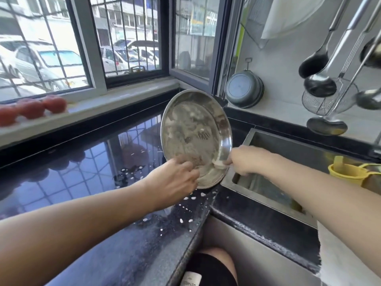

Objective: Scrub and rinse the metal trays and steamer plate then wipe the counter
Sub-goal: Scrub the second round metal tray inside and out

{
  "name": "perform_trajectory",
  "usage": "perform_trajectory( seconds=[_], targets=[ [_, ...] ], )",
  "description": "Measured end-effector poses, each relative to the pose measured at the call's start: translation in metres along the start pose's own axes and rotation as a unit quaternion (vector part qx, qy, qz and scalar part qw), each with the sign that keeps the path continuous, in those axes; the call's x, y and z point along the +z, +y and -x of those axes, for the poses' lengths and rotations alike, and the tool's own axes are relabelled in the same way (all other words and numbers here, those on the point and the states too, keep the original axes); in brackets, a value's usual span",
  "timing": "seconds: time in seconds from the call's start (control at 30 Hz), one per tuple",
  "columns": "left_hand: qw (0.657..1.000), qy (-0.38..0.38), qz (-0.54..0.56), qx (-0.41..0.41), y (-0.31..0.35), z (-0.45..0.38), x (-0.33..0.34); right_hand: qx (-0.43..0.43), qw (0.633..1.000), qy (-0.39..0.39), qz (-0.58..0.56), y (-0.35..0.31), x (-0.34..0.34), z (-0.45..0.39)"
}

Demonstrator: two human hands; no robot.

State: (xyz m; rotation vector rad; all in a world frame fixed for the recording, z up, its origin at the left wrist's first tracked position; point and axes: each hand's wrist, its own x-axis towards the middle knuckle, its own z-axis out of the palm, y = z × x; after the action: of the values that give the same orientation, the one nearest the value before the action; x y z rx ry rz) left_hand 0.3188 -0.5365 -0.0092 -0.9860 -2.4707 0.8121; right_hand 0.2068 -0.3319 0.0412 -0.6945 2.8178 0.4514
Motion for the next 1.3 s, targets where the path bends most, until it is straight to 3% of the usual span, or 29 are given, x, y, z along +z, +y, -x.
perform_trajectory(
  seconds=[0.1,0.3,0.37,0.43,0.5,0.7,0.9,1.1,1.3],
  targets=[
    [0.999,-0.015,0.020,-0.026,-0.006,-0.008,-0.004,0.027,0.997,0.051,0.043,-0.006,0.003,0.005],
    [1.000,-0.007,0.024,-0.006,-0.004,-0.002,0.010,-0.098,0.992,-0.082,-0.020,-0.019,0.001,0.010],
    [1.000,0.004,0.021,-0.013,0.002,0.003,0.012,-0.063,0.996,-0.067,0.013,-0.008,0.002,0.006],
    [1.000,0.007,0.008,-0.019,0.007,0.003,0.012,0.017,0.999,0.003,0.046,0.005,-0.001,0.001],
    [1.000,0.011,-0.002,-0.024,0.006,0.001,0.010,0.039,0.997,0.042,0.045,0.004,-0.003,0.003],
    [0.999,0.017,0.006,-0.032,0.006,0.006,0.020,-0.093,0.982,-0.054,-0.158,-0.031,0.026,0.030],
    [0.999,0.022,-0.025,-0.010,-0.003,0.003,0.007,0.052,0.992,0.026,-0.112,0.007,0.030,0.018],
    [0.998,-0.017,-0.058,0.009,-0.051,0.017,0.002,-0.048,0.991,-0.025,-0.119,-0.030,0.020,0.030],
    [0.998,-0.007,-0.065,-0.008,0.001,-0.014,0.039,-0.066,0.986,-0.025,-0.152,-0.033,0.030,0.018]
  ],
)
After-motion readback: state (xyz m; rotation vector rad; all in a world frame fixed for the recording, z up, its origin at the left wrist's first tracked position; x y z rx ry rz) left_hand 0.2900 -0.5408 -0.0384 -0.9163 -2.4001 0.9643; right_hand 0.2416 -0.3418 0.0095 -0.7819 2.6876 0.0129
